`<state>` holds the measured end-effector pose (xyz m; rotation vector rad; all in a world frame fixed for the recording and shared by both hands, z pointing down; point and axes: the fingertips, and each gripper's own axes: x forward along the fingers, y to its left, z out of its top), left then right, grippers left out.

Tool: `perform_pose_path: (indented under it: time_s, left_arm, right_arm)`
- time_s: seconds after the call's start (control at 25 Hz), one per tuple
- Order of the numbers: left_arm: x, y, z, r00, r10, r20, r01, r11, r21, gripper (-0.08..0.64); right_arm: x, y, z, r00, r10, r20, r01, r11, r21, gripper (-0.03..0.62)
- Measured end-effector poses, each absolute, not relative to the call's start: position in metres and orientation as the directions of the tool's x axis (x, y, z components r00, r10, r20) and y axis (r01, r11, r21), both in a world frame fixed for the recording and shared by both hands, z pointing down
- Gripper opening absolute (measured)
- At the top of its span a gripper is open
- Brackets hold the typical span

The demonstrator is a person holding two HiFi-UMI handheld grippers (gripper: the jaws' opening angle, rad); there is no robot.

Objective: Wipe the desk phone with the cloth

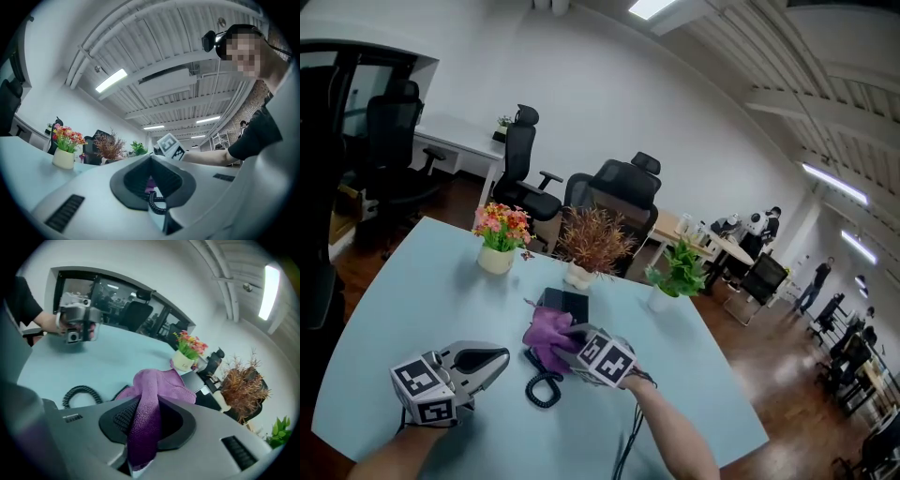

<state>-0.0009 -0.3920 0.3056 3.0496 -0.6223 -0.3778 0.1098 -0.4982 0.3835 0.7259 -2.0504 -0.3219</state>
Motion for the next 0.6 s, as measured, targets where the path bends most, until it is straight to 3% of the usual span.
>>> perform_pose_path:
  time_s: [0.16,0.24,0.36,0.44,0.6]
  left_arm:
    - [0.002,-0.393,0.308,0.899,-0.378,-0.221,-0.377,-0.925,0.049,0.014]
    - [0.004,-0.394,0.309,0.902,-0.375,-0.215,-0.375,-0.926,0.043,0.014]
    - [0.005,-0.393,0.310,0.902,-0.378,-0.211,-0.378,-0.925,0.042,0.014]
    - [0.006,-0.392,0.311,0.900,-0.382,-0.211,-0.381,-0.923,0.047,0.014]
    - [0.009,-0.390,0.309,0.898,-0.382,-0.218,-0.381,-0.923,0.050,0.014]
  right_arm:
    - [0.121,-0.458,0.397,-0.410,-0.500,0.763,-0.252,0.866,0.432,0.066]
    - [0.137,-0.481,0.363,-0.436,-0.584,0.685,-0.348,0.811,0.470,0.066]
    - [0.165,-0.542,0.290,-0.430,-0.787,0.443,-0.618,0.614,0.491,0.066]
    - [0.177,-0.575,0.265,-0.381,-0.862,0.334,-0.726,0.503,0.470,0.066]
    - [0.183,-0.615,0.283,-0.299,-0.892,0.338,-0.749,0.439,0.496,0.066]
